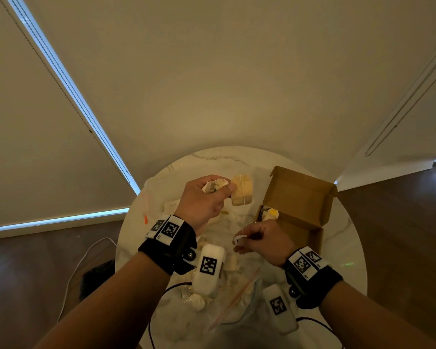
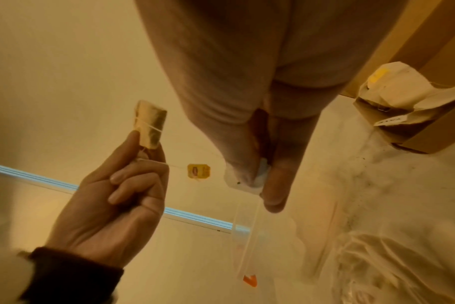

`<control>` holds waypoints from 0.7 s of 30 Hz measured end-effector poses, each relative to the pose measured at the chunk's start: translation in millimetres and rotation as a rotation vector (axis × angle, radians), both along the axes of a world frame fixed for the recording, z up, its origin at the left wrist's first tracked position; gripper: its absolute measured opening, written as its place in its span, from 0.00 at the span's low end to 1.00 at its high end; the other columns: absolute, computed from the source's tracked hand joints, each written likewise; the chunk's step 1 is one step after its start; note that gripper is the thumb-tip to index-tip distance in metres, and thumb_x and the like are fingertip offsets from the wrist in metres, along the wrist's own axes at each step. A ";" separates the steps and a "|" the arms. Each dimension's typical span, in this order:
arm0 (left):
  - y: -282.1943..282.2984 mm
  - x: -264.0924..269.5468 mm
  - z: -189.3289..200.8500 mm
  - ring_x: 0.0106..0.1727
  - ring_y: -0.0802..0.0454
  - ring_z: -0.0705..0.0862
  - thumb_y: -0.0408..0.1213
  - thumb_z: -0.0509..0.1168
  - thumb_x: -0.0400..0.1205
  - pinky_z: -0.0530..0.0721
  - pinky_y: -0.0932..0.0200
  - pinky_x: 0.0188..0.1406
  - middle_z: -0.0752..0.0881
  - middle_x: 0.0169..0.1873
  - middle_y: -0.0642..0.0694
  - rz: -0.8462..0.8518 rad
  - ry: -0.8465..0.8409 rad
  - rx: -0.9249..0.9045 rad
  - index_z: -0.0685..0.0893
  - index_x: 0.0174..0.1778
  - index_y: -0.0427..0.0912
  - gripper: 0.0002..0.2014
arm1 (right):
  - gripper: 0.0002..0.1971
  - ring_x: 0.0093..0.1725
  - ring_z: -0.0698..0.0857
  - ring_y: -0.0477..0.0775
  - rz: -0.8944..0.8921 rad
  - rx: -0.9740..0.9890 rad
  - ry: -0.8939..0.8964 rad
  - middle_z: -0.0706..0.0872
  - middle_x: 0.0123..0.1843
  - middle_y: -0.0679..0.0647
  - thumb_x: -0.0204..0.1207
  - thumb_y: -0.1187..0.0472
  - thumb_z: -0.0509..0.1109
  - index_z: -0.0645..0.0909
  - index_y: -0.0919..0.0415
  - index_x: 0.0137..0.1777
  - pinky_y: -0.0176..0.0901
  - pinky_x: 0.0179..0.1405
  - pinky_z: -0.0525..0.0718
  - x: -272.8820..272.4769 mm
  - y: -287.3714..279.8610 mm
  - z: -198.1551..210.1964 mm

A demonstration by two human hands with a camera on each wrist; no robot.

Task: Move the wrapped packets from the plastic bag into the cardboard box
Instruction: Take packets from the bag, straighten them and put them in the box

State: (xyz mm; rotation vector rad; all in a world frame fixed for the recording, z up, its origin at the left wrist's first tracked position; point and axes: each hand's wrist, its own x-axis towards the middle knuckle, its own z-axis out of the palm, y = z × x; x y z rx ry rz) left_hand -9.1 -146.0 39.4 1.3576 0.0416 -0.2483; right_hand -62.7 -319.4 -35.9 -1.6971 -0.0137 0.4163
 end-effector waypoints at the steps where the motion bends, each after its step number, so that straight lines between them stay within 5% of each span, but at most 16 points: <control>1: 0.9 -2.3 -0.4 0.20 0.53 0.62 0.28 0.72 0.79 0.55 0.63 0.21 0.81 0.32 0.37 -0.016 0.008 -0.010 0.87 0.35 0.42 0.07 | 0.04 0.42 0.92 0.59 -0.011 -0.017 0.003 0.91 0.46 0.68 0.75 0.73 0.72 0.88 0.68 0.46 0.44 0.46 0.90 3.5 0.4 -1.0; 5: 4.3 -13.9 -7.8 0.19 0.54 0.62 0.28 0.71 0.79 0.54 0.62 0.20 0.76 0.30 0.37 -0.063 0.036 -0.002 0.86 0.39 0.37 0.04 | 0.03 0.30 0.84 0.44 -0.008 -0.226 -0.165 0.90 0.38 0.56 0.75 0.66 0.75 0.91 0.61 0.43 0.40 0.32 0.84 22.2 -3.2 2.6; 7: 6.7 -23.0 -14.5 0.20 0.54 0.61 0.28 0.72 0.79 0.54 0.62 0.21 0.72 0.29 0.39 -0.099 0.052 0.024 0.86 0.39 0.36 0.03 | 0.06 0.23 0.78 0.43 -0.018 -0.282 -0.199 0.87 0.28 0.48 0.74 0.65 0.77 0.91 0.54 0.39 0.40 0.25 0.77 31.8 -7.7 14.1; 9: 8.5 -31.9 -20.7 0.19 0.54 0.62 0.27 0.72 0.78 0.56 0.64 0.19 0.71 0.24 0.42 -0.120 0.072 0.057 0.87 0.39 0.35 0.03 | 0.07 0.19 0.78 0.44 -0.032 -0.237 -0.156 0.87 0.25 0.50 0.76 0.68 0.74 0.91 0.56 0.45 0.37 0.21 0.76 39.9 -10.8 29.4; 14: 8.5 -42.1 -30.2 0.18 0.56 0.63 0.27 0.72 0.78 0.59 0.66 0.18 0.72 0.20 0.48 -0.110 0.122 0.089 0.86 0.40 0.33 0.02 | 0.13 0.38 0.90 0.43 0.051 -0.187 -0.257 0.91 0.44 0.57 0.80 0.74 0.66 0.87 0.63 0.58 0.32 0.38 0.86 46.7 -10.5 67.1; 21: 4.7 -38.5 -31.1 0.18 0.55 0.63 0.28 0.73 0.78 0.58 0.64 0.19 0.72 0.22 0.45 -0.081 0.125 0.088 0.86 0.40 0.33 0.03 | 0.12 0.45 0.91 0.45 0.065 -0.079 -0.387 0.92 0.48 0.56 0.79 0.74 0.67 0.88 0.64 0.56 0.31 0.45 0.85 33.4 -5.7 91.2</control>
